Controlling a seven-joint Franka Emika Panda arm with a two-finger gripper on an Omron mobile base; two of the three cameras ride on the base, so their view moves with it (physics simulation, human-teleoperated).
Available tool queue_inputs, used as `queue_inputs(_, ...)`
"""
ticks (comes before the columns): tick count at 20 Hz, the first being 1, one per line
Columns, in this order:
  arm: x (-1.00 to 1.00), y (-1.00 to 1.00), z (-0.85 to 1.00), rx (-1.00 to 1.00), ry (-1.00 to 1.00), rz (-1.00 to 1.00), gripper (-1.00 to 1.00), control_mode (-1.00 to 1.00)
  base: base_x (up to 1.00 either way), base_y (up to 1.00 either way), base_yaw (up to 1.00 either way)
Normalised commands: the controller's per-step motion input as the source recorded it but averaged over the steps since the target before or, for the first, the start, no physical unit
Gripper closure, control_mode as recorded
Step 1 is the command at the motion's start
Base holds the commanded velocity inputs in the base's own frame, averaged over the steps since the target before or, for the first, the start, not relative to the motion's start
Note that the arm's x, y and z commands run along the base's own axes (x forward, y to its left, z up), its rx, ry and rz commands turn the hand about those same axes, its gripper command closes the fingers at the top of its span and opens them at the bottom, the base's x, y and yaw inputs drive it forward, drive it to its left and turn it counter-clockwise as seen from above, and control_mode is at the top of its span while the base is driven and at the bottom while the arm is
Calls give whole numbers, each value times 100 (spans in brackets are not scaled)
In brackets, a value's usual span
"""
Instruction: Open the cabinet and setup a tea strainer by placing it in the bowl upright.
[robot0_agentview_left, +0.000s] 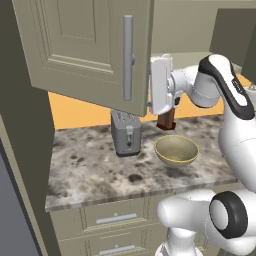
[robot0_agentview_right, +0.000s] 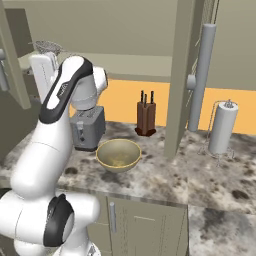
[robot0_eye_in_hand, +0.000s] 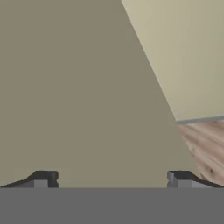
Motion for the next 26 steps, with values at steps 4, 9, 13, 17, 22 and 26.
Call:
queue_inputs(4, 0, 41, 0, 0, 0, 19, -100, -100, 0, 0, 0)
queue_inputs(9, -37, 67, 0, 0, 0, 13, -100, -100, 0, 0, 0)
queue_inputs(13, -58, 72, -1, 0, 0, 8, -100, -100, 0, 0, 0)
queue_inputs(17, -54, 89, -5, 0, 0, 6, -100, -100, 0, 0, 0)
queue_inputs(22, -42, 87, -3, 0, 0, 2, -100, -100, 0, 0, 0)
queue_inputs(26, -36, 64, 0, -1, 0, 0, -100, -100, 0, 0, 0)
